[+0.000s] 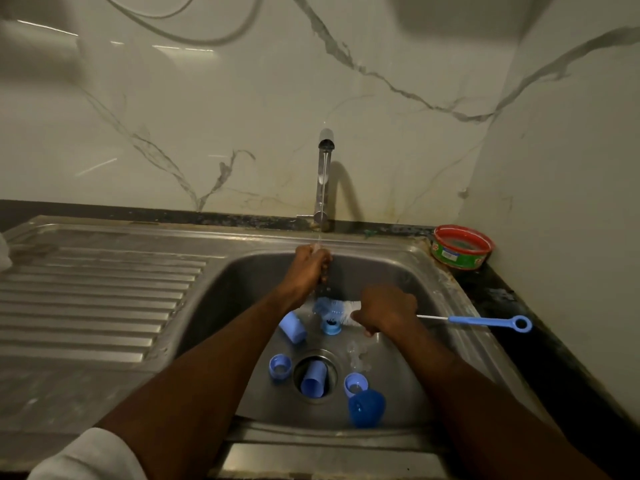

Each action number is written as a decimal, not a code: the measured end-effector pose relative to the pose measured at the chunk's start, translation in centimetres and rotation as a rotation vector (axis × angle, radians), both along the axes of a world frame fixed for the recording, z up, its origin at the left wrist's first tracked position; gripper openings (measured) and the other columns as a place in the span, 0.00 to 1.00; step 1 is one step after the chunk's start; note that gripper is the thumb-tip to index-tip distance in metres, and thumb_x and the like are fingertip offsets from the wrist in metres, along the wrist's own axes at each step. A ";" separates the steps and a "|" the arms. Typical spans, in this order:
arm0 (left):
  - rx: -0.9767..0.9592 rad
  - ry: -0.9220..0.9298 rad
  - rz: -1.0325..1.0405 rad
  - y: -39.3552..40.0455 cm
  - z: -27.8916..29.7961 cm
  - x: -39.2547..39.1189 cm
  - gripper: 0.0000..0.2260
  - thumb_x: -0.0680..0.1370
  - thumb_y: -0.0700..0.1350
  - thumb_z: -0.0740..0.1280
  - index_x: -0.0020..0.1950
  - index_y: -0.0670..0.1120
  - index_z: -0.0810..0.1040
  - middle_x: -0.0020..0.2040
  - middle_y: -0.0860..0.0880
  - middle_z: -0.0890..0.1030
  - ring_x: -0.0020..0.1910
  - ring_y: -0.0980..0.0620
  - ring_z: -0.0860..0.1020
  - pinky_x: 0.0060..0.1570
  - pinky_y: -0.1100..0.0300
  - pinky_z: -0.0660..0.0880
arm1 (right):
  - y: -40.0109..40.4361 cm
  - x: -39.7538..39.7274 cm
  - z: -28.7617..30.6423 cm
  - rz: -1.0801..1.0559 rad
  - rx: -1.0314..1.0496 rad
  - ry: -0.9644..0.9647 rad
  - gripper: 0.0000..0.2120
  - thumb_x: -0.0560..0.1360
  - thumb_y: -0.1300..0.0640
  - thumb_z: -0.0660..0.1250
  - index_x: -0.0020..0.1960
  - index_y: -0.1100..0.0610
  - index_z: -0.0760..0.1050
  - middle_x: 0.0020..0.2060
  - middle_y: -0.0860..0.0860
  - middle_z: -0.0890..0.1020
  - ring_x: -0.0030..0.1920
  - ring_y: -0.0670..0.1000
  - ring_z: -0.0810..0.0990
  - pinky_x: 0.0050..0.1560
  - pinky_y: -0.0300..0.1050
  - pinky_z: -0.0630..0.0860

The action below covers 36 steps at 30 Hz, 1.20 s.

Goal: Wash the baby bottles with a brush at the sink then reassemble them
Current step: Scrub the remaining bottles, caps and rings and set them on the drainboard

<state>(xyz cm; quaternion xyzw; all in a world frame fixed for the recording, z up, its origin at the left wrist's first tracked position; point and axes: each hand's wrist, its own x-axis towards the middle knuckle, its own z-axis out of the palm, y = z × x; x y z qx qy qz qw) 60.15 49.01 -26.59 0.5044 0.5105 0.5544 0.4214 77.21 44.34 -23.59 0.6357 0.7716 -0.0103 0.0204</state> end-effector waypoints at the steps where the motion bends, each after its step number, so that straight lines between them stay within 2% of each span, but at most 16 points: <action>1: 0.000 0.010 0.011 0.1 -0.2 -0.1 0.16 0.84 0.51 0.61 0.58 0.37 0.74 0.40 0.46 0.75 0.37 0.51 0.74 0.33 0.63 0.72 | 0.0 0.0 0.0 0.002 0.003 -0.006 0.15 0.78 0.48 0.68 0.63 0.51 0.77 0.58 0.50 0.82 0.60 0.53 0.79 0.50 0.48 0.68; 5: -0.005 -0.020 0.006 -0.4 0.0 -0.2 0.11 0.84 0.49 0.64 0.62 0.45 0.79 0.42 0.48 0.78 0.39 0.54 0.76 0.39 0.61 0.76 | 0.0 0.1 0.2 -0.011 0.024 -0.008 0.16 0.78 0.47 0.67 0.64 0.50 0.77 0.60 0.50 0.81 0.61 0.54 0.79 0.52 0.48 0.70; 7: 0.009 -0.042 -0.003 -0.9 0.3 -0.4 0.11 0.84 0.46 0.63 0.65 0.48 0.79 0.45 0.46 0.79 0.42 0.52 0.77 0.44 0.59 0.78 | 0.0 0.1 0.3 -0.025 0.060 0.006 0.17 0.79 0.46 0.67 0.65 0.50 0.76 0.61 0.51 0.81 0.62 0.54 0.79 0.53 0.48 0.72; 9: 0.022 -0.030 0.004 -1.6 0.9 -0.7 0.12 0.84 0.45 0.63 0.67 0.50 0.78 0.48 0.46 0.80 0.44 0.51 0.78 0.45 0.58 0.78 | -0.1 0.0 0.3 -0.048 0.114 0.037 0.17 0.80 0.44 0.65 0.66 0.50 0.76 0.63 0.51 0.80 0.62 0.53 0.79 0.56 0.48 0.73; 12: 0.054 0.056 -0.032 -2.8 2.1 -0.6 0.15 0.84 0.42 0.64 0.71 0.49 0.75 0.57 0.47 0.80 0.54 0.51 0.80 0.51 0.58 0.80 | -0.3 -0.4 0.8 -0.071 0.170 0.107 0.17 0.81 0.44 0.65 0.66 0.50 0.76 0.64 0.52 0.80 0.63 0.54 0.79 0.58 0.49 0.75; 14: 0.028 0.071 -0.070 -3.4 2.7 -0.4 0.17 0.83 0.37 0.63 0.72 0.46 0.74 0.58 0.47 0.79 0.55 0.51 0.80 0.55 0.57 0.79 | -0.5 -0.6 1.2 -0.087 0.189 0.143 0.15 0.80 0.46 0.65 0.63 0.51 0.77 0.62 0.51 0.81 0.61 0.54 0.80 0.56 0.49 0.76; 17: -0.101 -0.013 0.006 -3.5 2.4 -0.1 0.17 0.80 0.33 0.64 0.68 0.42 0.75 0.52 0.41 0.80 0.50 0.47 0.79 0.53 0.53 0.78 | -0.9 -0.5 1.7 -0.079 0.191 0.146 0.14 0.80 0.47 0.66 0.62 0.51 0.78 0.60 0.52 0.82 0.60 0.54 0.81 0.54 0.49 0.77; 20: -0.146 -0.041 0.100 -3.1 1.6 -0.2 0.08 0.82 0.38 0.64 0.60 0.42 0.78 0.46 0.40 0.79 0.44 0.46 0.78 0.47 0.52 0.78 | -1.1 -0.1 1.7 -0.077 0.194 0.144 0.15 0.80 0.46 0.66 0.64 0.50 0.77 0.62 0.52 0.81 0.61 0.55 0.81 0.55 0.48 0.77; 23: -0.130 -0.118 0.136 -2.7 1.3 -0.8 0.08 0.82 0.40 0.65 0.61 0.46 0.78 0.48 0.41 0.82 0.43 0.48 0.80 0.44 0.56 0.80 | -1.0 0.4 1.9 -0.096 0.209 0.163 0.16 0.80 0.45 0.66 0.64 0.51 0.77 0.61 0.52 0.81 0.60 0.54 0.81 0.54 0.48 0.76; 25: -0.122 -0.136 0.217 -2.4 0.9 -1.2 0.10 0.80 0.42 0.70 0.61 0.47 0.78 0.51 0.41 0.83 0.46 0.48 0.81 0.44 0.56 0.81 | -1.2 0.8 2.5 -0.118 0.239 0.196 0.15 0.81 0.45 0.65 0.63 0.52 0.77 0.58 0.53 0.82 0.57 0.54 0.81 0.50 0.47 0.75; 28: -0.123 -0.117 0.324 -2.1 0.6 -1.4 0.17 0.73 0.41 0.78 0.59 0.47 0.78 0.51 0.44 0.83 0.49 0.47 0.84 0.51 0.53 0.82 | -1.8 1.3 3.6 -0.130 0.316 0.255 0.14 0.82 0.45 0.62 0.62 0.52 0.75 0.55 0.53 0.82 0.52 0.53 0.81 0.44 0.45 0.71; 33: -0.051 -0.028 0.367 -1.6 0.5 -0.8 0.12 0.70 0.48 0.80 0.50 0.49 0.84 0.45 0.49 0.86 0.46 0.51 0.85 0.54 0.51 0.82 | -2.8 -0.2 4.3 -0.066 0.478 0.297 0.13 0.82 0.46 0.61 0.63 0.51 0.72 0.54 0.53 0.81 0.48 0.53 0.81 0.40 0.46 0.71; 36: -0.010 -0.005 0.350 -1.8 0.8 -0.8 0.08 0.72 0.49 0.79 0.49 0.52 0.85 0.45 0.52 0.87 0.47 0.53 0.85 0.54 0.52 0.82 | -3.1 -1.4 4.0 -0.050 0.486 0.237 0.15 0.81 0.48 0.65 0.65 0.50 0.72 0.62 0.55 0.73 0.50 0.54 0.81 0.43 0.48 0.74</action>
